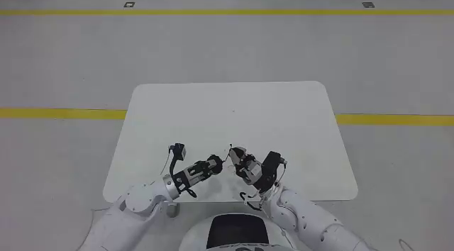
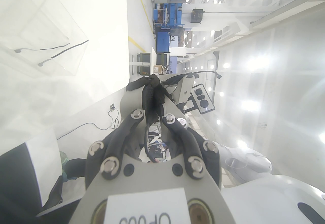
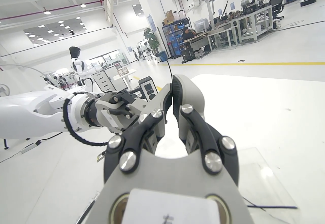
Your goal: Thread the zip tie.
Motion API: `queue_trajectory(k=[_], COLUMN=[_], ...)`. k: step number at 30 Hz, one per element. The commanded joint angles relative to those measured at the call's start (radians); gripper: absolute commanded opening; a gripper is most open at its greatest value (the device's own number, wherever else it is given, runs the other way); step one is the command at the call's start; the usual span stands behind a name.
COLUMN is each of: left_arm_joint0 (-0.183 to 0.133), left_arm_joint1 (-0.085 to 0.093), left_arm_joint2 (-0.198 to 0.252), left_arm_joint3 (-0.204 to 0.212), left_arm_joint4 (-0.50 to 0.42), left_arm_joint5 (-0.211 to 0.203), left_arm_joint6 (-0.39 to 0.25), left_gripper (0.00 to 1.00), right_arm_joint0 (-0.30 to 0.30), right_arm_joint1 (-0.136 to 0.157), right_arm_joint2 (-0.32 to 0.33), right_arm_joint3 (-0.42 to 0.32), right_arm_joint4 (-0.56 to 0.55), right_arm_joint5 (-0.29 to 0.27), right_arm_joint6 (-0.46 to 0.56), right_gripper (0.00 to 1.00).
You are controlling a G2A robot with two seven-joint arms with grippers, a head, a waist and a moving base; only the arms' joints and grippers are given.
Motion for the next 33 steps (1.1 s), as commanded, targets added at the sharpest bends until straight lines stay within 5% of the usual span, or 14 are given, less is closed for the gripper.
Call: queue_trajectory(k=[1, 33], left_arm_joint0=[0.0, 0.0], left_arm_joint1=[0.0, 0.0], left_arm_joint2=[0.0, 0.0], left_arm_joint3=[0.0, 0.0], left_arm_joint4=[0.0, 0.0], left_arm_joint5=[0.0, 0.0], left_arm_joint6=[0.0, 0.0], left_gripper=[0.0, 0.0], right_arm_joint0=[0.001, 0.015], right_arm_joint1=[-0.001, -0.018], right_arm_joint2=[-0.001, -0.006], right_arm_joint3=[0.003, 0.031], right_arm_joint4=[0.001, -0.014], right_arm_joint5=[0.0, 0.0], right_arm_joint6=[0.0, -0.014], right_gripper=[0.0, 0.0])
